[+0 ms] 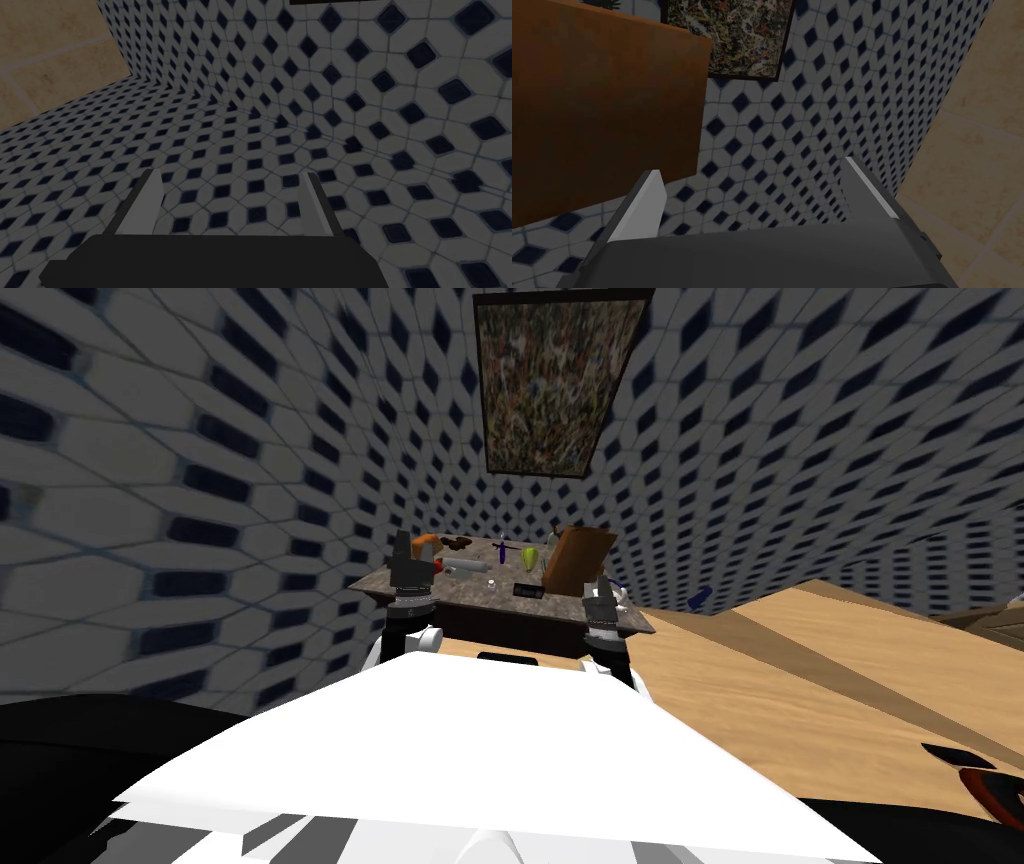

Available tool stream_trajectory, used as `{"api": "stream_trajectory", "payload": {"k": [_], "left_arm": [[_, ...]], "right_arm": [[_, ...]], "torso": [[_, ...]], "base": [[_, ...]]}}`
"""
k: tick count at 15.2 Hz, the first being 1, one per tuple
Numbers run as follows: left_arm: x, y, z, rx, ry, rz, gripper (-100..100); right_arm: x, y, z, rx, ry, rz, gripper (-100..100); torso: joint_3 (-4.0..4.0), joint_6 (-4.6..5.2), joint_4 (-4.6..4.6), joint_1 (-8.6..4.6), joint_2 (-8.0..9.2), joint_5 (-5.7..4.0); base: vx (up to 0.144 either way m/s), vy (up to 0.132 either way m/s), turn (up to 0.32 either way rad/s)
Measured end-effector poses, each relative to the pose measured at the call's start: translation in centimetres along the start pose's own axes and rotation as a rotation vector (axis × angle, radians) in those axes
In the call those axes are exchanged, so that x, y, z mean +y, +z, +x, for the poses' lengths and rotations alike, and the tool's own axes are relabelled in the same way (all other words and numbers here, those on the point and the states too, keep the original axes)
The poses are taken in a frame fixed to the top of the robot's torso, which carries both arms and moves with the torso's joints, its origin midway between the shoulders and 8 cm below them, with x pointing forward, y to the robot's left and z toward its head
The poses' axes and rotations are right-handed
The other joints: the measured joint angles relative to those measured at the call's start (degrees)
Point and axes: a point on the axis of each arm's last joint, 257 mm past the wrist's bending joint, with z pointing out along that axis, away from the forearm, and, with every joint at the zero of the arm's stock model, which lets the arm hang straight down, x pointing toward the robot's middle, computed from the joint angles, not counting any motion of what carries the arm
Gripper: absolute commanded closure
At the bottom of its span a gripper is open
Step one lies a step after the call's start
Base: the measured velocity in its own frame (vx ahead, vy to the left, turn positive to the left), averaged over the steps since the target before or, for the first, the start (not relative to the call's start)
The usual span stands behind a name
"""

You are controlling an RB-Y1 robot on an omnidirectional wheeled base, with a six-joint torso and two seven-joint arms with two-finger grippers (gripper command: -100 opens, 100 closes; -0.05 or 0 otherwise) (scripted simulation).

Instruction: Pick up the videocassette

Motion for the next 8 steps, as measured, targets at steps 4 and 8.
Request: {"api": "stream_trajectory", "payload": {"k": [4,8], "left_arm": [[0.0,0.0,0.0,0.000,0.000,0.000,0],[0.0,0.0,0.0,0.000,0.000,0.000,0]], "right_arm": [[-1.6,-1.0,0.9,0.089,-0.056,0.034,-100],[-3.2,-2.1,1.5,0.172,-0.108,0.065,-100]], "torso": [[0.00,0.00,0.00,0.05,0.00,0.01],[0.00,0.00,0.00,0.01,0.01,0.00]], "base": [[-0.007,0.034,0.103],[-0.009,0.025,0.089]]}}
